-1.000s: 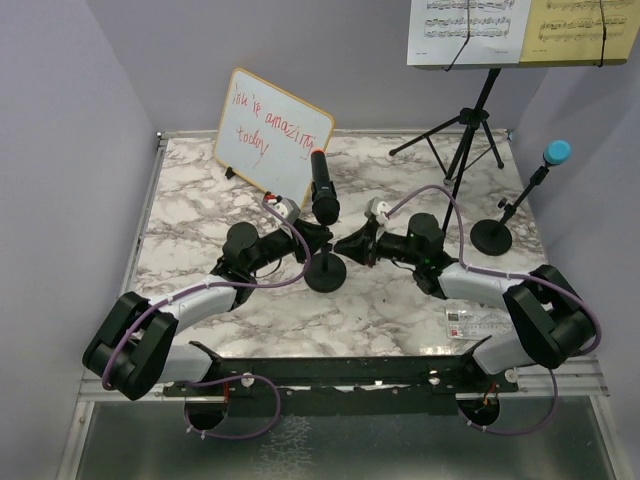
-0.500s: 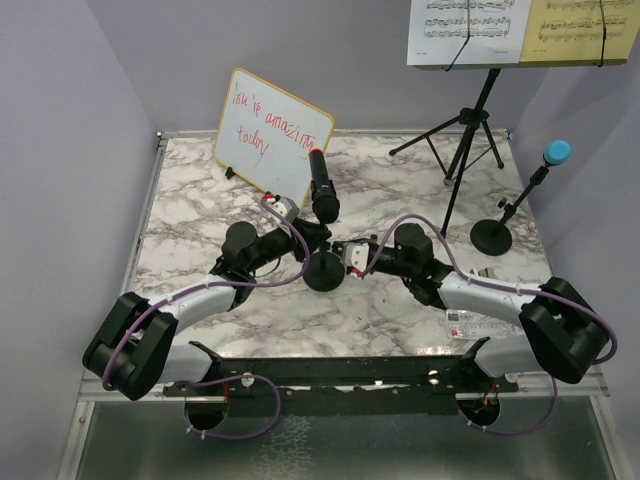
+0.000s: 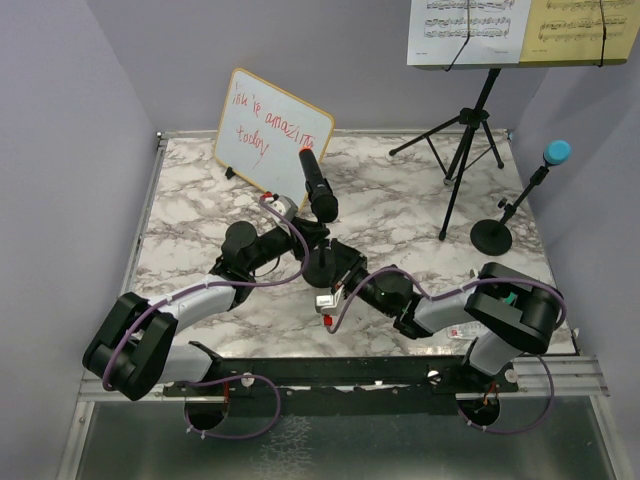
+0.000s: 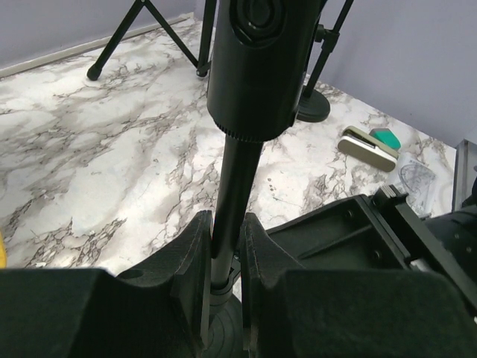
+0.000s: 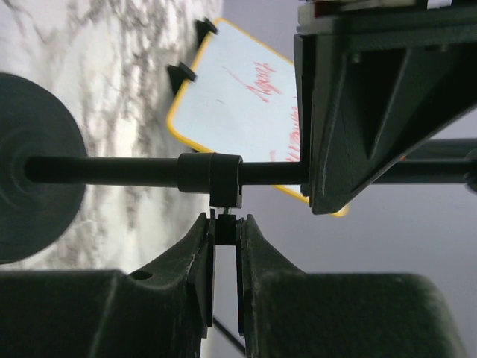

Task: Pack up the instrument practice props
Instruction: Unscrew the knob on the microphone stand.

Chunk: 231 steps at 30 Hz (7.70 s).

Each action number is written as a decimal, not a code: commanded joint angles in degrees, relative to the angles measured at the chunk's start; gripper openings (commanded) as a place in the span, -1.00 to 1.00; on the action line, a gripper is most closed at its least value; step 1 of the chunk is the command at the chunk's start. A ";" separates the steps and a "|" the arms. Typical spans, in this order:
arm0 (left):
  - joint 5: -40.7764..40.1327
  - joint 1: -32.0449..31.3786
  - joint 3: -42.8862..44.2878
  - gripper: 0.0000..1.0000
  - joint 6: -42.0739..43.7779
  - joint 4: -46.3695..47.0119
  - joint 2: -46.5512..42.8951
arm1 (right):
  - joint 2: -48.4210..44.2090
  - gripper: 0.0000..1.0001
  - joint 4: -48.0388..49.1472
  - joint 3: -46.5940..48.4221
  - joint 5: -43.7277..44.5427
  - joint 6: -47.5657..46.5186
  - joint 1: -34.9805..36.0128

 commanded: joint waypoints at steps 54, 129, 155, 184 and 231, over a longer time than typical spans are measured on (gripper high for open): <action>2.99 -0.90 0.71 -1.00 -1.37 -2.39 -2.28 | -21.20 0.61 -25.68 2.91 5.82 139.76 -11.98; 4.18 -0.90 1.41 -1.00 -1.53 -3.11 -1.35 | 4.95 -0.99 0.65 7.82 -38.07 140.97 -22.85; 4.33 -0.90 1.58 -1.00 -1.01 -3.55 -1.14 | -9.01 -0.99 -23.65 6.22 -29.37 34.08 -15.87; 4.53 -0.90 1.76 -1.00 -0.66 -4.34 -1.62 | -2.64 -0.29 -2.68 -0.74 -3.73 6.55 -4.90; 4.36 -0.90 2.02 -1.00 -0.13 -5.31 -1.75 | -10.36 0.18 -17.95 5.03 -18.09 153.06 -20.55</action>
